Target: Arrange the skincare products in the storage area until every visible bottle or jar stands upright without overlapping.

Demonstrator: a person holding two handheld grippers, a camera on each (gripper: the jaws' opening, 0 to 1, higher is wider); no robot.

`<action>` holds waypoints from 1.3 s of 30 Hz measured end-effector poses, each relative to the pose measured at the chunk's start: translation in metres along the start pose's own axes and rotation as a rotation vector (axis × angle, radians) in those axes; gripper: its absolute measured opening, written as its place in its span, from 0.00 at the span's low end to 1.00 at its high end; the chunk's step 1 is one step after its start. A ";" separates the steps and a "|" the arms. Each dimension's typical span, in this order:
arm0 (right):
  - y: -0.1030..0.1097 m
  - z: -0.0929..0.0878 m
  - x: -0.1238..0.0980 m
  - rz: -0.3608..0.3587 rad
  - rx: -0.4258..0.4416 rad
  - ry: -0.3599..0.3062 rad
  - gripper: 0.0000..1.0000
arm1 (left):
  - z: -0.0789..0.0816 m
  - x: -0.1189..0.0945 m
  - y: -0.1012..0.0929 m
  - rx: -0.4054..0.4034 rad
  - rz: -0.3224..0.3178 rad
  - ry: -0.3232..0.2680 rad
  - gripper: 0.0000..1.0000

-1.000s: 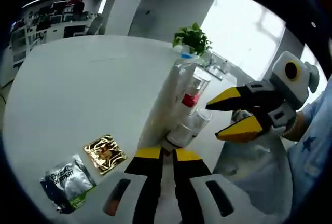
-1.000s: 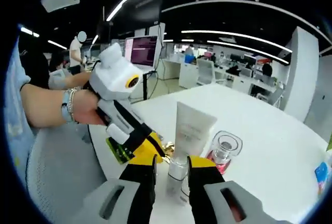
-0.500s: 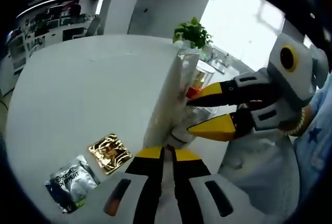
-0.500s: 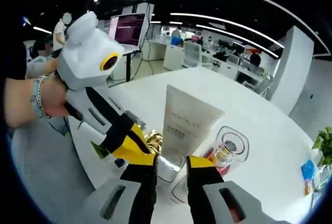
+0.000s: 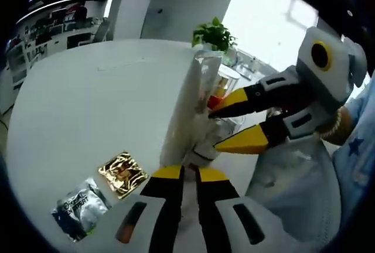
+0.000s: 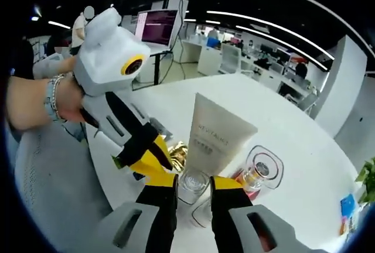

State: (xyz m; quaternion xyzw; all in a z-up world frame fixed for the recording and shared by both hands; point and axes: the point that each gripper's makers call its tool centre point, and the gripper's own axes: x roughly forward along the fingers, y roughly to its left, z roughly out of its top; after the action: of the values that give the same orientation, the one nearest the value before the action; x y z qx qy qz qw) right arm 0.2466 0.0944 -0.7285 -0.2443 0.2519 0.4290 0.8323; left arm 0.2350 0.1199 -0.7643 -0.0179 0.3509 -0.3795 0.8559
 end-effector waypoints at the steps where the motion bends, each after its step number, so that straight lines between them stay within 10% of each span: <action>1: 0.000 0.000 0.000 0.015 -0.007 0.002 0.16 | -0.001 0.001 -0.002 0.012 -0.008 0.002 0.12; 8: 0.005 0.000 0.000 0.103 -0.082 0.013 0.16 | -0.014 0.012 -0.011 0.164 -0.017 0.077 0.19; 25: 0.016 0.005 -0.002 0.205 -0.269 -0.027 0.16 | -0.017 0.022 -0.017 0.241 -0.026 0.088 0.17; 39: 0.009 0.018 -0.035 0.186 -0.129 -0.153 0.08 | -0.020 0.021 -0.016 0.224 -0.024 0.101 0.10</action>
State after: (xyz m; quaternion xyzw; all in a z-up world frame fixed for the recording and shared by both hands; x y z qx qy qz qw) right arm 0.2250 0.0897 -0.6952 -0.2394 0.1810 0.5371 0.7883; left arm 0.2227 0.0997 -0.7868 0.0927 0.3486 -0.4272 0.8291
